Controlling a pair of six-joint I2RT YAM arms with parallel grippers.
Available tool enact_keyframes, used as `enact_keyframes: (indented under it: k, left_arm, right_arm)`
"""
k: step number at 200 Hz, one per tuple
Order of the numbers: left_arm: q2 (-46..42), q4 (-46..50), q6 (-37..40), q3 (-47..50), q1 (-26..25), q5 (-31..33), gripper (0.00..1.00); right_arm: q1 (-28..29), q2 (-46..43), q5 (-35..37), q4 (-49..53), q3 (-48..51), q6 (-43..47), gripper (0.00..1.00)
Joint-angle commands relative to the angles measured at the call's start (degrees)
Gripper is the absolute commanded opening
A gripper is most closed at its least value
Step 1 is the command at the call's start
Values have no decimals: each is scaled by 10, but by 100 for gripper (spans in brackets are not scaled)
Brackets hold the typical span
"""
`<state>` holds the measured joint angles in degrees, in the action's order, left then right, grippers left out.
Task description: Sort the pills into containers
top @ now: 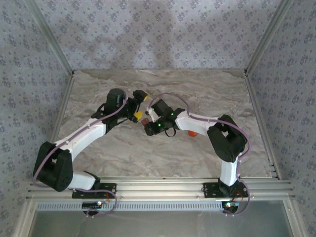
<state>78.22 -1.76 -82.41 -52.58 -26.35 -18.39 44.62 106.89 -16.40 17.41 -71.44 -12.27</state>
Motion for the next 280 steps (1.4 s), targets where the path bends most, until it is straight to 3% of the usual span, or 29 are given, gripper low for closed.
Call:
enact_keyframes:
  k: [1,52,125,142,167,192,252,280]
  left_arm:
    - [-32,80,75,9,21,35,100]
    - [-62,129,120,53,52,59,100]
    - [-71,148,131,73,57,61,100]
    - [-75,150,130,76,57,63,100]
    - [-76,152,128,78,57,64,100]
    - [-75,152,130,74,57,66,100]
    - [-57,152,133,59,56,57,100]
    - [-50,149,129,46,46,48,100]
  right_arm:
    - [3,-7,-14,61,4,105,34]
    - [16,18,44,164,-38,261,36]
    - [10,83,116,245,-94,351,41]
    - [0,94,119,245,-100,357,44]
    - [-14,93,129,242,-105,357,69]
    - [-25,70,128,237,-96,348,79]
    - [-45,54,203,237,-79,324,79]
    - [-52,35,164,255,-92,303,78]
